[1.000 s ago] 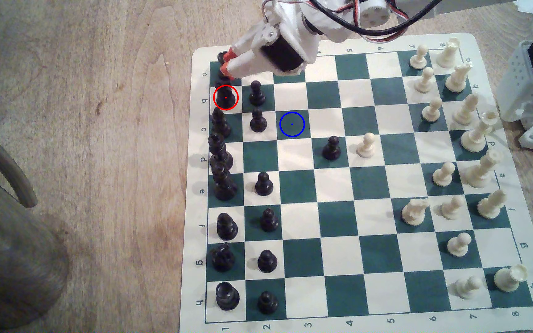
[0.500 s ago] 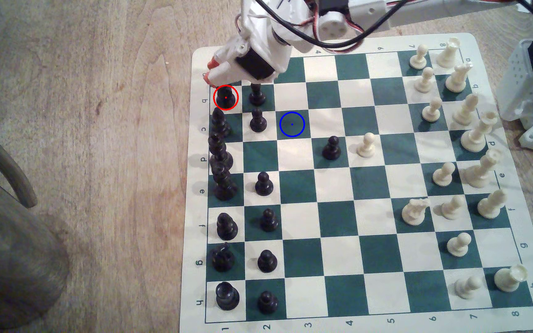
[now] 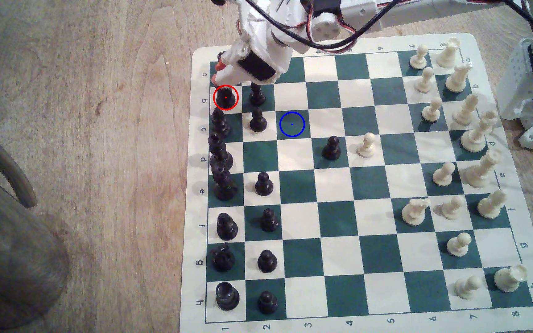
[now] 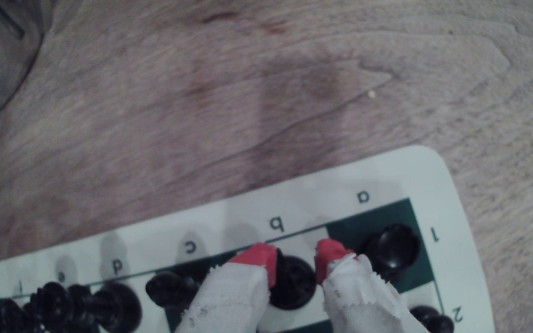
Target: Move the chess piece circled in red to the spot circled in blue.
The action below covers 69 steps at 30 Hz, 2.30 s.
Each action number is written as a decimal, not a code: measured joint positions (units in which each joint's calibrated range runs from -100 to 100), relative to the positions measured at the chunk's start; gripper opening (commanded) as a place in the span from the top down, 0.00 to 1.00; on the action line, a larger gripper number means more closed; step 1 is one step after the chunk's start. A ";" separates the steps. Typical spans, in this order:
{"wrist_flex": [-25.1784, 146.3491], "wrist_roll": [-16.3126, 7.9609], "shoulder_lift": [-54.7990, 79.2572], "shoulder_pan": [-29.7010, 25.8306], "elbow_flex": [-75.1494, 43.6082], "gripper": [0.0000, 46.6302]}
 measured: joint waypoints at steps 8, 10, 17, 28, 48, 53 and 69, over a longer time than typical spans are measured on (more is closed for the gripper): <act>0.00 -0.44 0.92 0.00 -0.09 0.80; 0.00 -0.59 0.92 0.00 -0.09 0.80; 0.00 -0.59 0.92 0.00 -0.09 0.80; 0.72 -0.83 0.92 0.00 -0.09 0.79; 1.99 -1.22 -1.17 0.00 -0.09 0.76; 1.20 -1.22 -1.09 0.00 -0.09 0.76; 1.12 -1.22 0.42 0.00 0.00 0.77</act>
